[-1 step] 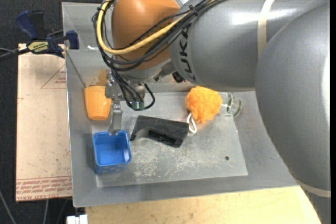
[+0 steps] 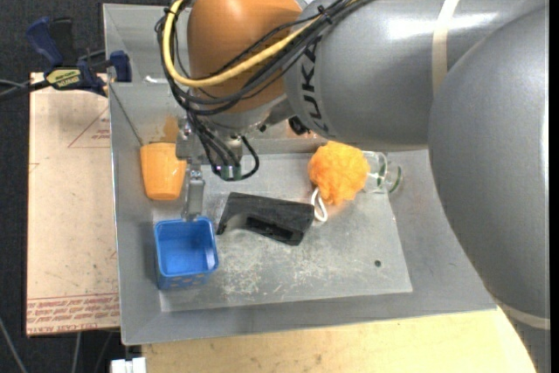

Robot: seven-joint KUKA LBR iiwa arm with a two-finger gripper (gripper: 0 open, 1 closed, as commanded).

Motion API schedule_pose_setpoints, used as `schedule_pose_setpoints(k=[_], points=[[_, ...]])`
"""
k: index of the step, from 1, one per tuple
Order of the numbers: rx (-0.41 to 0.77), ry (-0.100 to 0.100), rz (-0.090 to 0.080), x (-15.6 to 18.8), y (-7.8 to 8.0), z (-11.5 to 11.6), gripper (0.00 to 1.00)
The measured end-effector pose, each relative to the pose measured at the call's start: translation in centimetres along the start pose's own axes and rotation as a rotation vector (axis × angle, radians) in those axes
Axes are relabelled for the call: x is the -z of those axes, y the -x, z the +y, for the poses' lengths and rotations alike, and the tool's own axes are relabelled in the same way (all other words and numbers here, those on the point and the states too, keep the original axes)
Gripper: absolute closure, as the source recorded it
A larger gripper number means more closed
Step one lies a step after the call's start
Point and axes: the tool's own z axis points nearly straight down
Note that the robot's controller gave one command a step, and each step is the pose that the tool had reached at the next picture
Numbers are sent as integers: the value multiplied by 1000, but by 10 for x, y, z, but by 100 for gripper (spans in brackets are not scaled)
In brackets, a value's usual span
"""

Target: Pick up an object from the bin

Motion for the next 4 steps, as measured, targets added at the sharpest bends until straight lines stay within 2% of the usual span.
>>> schedule_pose_setpoints(k=[1,2,3,4], points=[[-51,3,-5,-36,-2,-5,0],[-80,2,-2,-88,-1,1,0],[-4,3,-12,-128,4,-7,0],[-6,-1,-31,-129,14,-15,0]])
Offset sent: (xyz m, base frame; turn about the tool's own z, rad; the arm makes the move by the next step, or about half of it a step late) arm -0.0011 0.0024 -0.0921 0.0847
